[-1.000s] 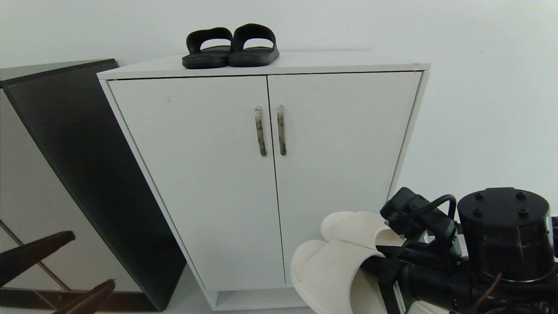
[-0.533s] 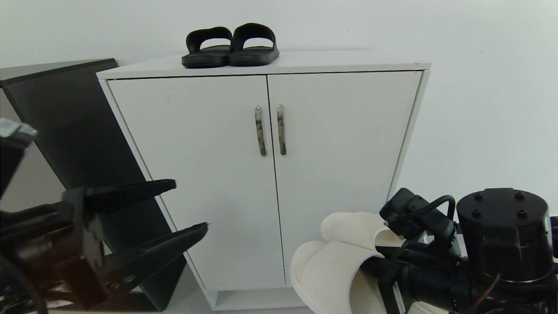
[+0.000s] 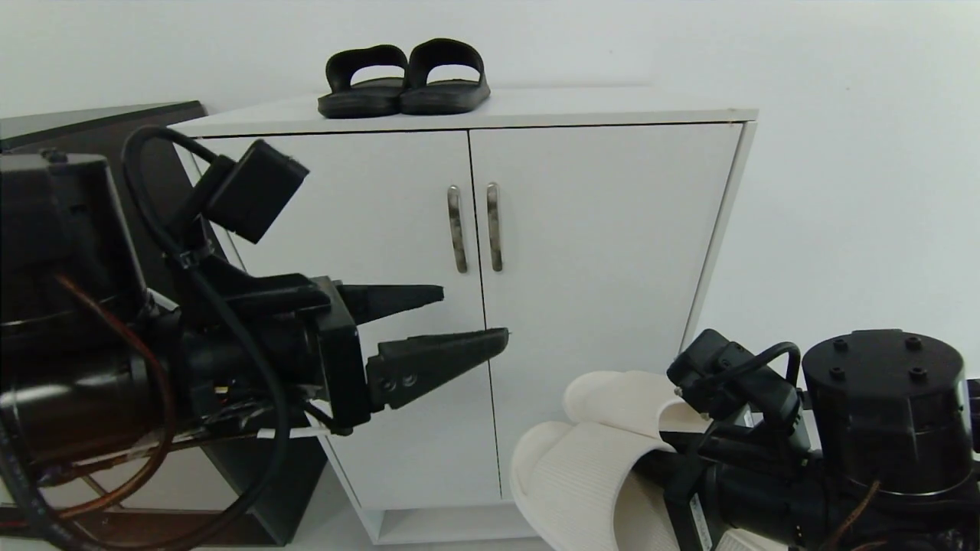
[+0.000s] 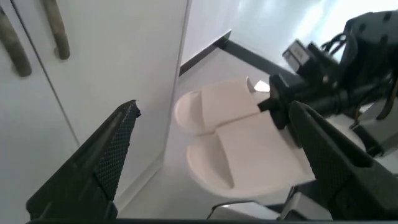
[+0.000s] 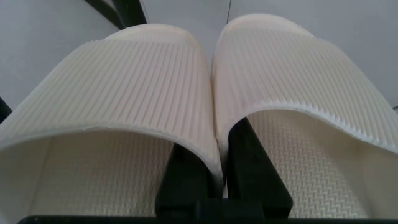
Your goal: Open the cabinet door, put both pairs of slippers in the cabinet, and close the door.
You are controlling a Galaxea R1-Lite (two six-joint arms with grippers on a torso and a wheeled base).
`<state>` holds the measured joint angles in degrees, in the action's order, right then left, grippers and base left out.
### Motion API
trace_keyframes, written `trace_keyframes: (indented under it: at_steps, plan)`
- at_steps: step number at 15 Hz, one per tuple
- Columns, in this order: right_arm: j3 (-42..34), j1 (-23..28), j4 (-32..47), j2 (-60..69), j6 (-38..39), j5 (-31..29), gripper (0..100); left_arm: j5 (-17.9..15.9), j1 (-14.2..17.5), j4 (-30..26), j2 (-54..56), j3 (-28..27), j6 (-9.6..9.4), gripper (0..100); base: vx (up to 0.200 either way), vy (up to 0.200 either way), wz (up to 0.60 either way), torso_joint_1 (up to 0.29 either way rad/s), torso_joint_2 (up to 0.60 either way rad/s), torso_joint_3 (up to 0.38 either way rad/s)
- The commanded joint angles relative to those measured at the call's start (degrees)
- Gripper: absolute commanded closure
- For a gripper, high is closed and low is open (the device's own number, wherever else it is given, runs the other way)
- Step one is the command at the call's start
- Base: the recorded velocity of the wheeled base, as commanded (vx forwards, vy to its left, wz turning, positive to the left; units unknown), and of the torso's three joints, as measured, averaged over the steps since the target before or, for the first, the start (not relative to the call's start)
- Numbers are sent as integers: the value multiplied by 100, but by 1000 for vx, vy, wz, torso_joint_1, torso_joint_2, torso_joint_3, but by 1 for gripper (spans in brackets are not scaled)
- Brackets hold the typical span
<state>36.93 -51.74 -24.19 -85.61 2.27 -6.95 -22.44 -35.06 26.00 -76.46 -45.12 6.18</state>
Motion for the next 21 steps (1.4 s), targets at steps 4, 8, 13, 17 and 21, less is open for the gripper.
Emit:
trace_keyframes:
  at_steps: [4, 8, 13, 17, 21]
  plan:
    - [8, -47, 2, -8, -7, 1, 100, -832, 228, 1, -502, -955, 393, 0, 0, 0, 0, 0, 0, 0]
    - [-36, -56, 2, 1, -183, 1, 100, -1104, 465, -7, -1073, -1526, 498, 0, 0, 0, 0, 0, 0, 0]
    - [-45, -56, 2, -8, -183, 1, 100, -1430, 817, 1, -1662, -1904, 498, 0, 0, 0, 0, 0, 0, 0]
    - [-45, -56, 2, -17, -183, 1, 100, -1658, 1089, 10, -2048, -2168, 595, 0, 0, 0, 0, 0, 0, 0]
    - [-45, -56, 2, -17, -183, 1, 100, -1632, 1282, 19, -2119, -2238, 595, 0, 0, 0, 0, 0, 0, 0]
